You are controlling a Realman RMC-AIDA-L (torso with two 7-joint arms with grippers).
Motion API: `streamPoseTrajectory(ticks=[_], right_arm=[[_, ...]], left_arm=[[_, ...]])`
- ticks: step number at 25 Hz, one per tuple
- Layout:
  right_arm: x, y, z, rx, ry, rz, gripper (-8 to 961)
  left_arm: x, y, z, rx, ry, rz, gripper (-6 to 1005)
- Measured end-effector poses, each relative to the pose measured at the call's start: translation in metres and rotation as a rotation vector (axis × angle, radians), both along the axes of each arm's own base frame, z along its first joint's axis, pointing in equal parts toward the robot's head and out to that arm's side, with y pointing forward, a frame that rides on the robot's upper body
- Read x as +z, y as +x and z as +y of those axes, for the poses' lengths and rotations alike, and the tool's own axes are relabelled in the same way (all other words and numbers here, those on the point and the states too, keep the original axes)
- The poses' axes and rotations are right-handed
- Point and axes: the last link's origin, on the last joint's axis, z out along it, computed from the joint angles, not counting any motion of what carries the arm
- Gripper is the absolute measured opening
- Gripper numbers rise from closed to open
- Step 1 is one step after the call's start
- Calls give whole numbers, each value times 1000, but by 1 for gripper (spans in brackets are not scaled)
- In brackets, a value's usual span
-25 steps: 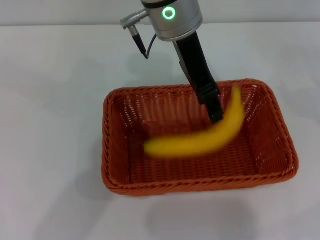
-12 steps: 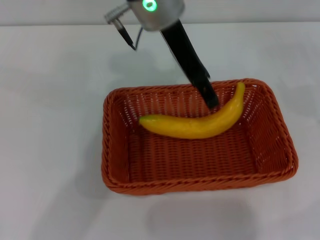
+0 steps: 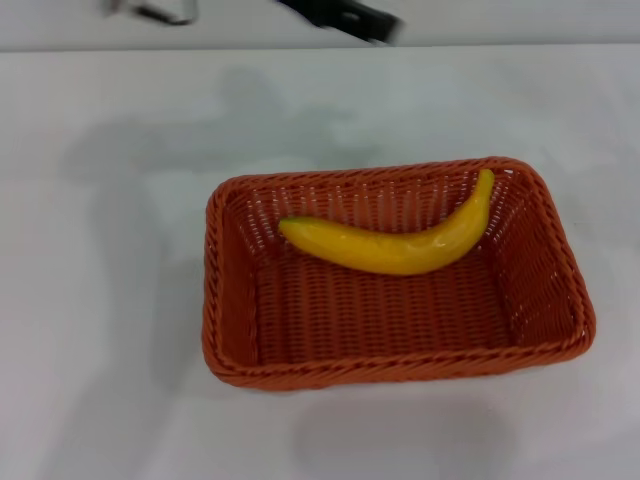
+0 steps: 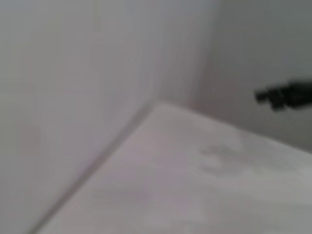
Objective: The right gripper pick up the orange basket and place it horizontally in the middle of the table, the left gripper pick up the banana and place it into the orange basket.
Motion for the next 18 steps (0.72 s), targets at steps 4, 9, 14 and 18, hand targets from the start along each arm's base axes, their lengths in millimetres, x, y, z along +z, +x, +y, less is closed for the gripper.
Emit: streamPoseTrajectory(ticks=[4,9,14,18], right_arm=[[-8,0,-4,46,33,-15,724],[-30,-3,-9,146,115,-37,725],[-42,-7,-14,249,259,-39,724],[-48,-6,-16,276,295,-13,724]], left_arm=[[25,-43,-8,9,135,-152,779],[56,-109,-35,18,353,-354,782],[78,-176,-79,58,563,-459,784],[92,-225,-129,99,749,-537,783]])
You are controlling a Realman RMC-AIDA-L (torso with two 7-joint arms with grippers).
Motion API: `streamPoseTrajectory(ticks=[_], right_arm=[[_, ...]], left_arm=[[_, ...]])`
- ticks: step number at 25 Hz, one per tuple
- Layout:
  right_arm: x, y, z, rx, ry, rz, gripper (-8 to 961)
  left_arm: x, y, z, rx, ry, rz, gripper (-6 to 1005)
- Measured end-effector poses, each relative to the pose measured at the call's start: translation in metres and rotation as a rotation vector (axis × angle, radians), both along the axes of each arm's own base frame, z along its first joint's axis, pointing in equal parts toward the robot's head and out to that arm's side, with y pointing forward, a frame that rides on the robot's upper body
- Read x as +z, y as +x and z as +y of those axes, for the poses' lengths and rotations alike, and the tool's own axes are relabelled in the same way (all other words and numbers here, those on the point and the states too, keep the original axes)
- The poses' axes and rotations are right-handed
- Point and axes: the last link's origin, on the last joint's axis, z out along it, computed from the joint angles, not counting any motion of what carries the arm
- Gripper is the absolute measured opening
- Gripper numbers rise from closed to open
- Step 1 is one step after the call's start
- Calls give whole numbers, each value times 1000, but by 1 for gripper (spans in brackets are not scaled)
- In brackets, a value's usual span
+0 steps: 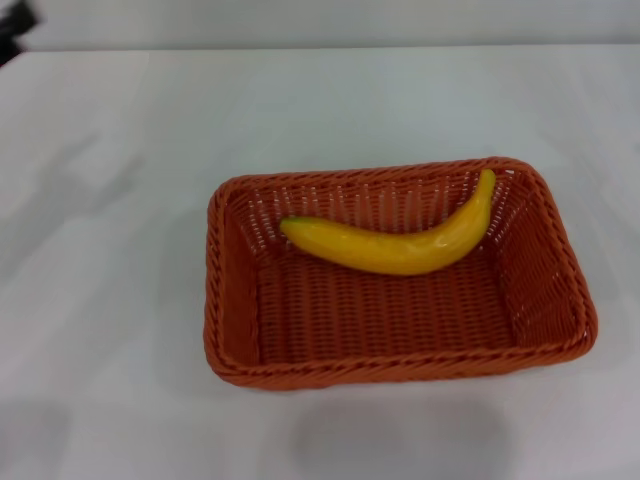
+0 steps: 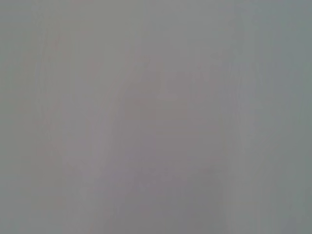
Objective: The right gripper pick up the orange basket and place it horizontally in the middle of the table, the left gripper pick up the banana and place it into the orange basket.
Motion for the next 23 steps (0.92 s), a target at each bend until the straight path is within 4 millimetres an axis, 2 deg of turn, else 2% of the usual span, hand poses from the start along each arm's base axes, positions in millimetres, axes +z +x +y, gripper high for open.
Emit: streamPoseTrajectory(ticks=[4,10,15,23], right_arm=[[-6,1,-3,18,26,0,724],[-13,-1,-8,55,64,15,724],[-16,2,-10,49,92,16,724],[-5,7,-6,9,230,49,724]], left_arm=[[0,-36,-43,73,118,-70,783],[-15,-63,-89,147,204,-153,783],[-25,-71,-104,174,238,-161,783],[-31,-74,-109,192,272,-172,783]])
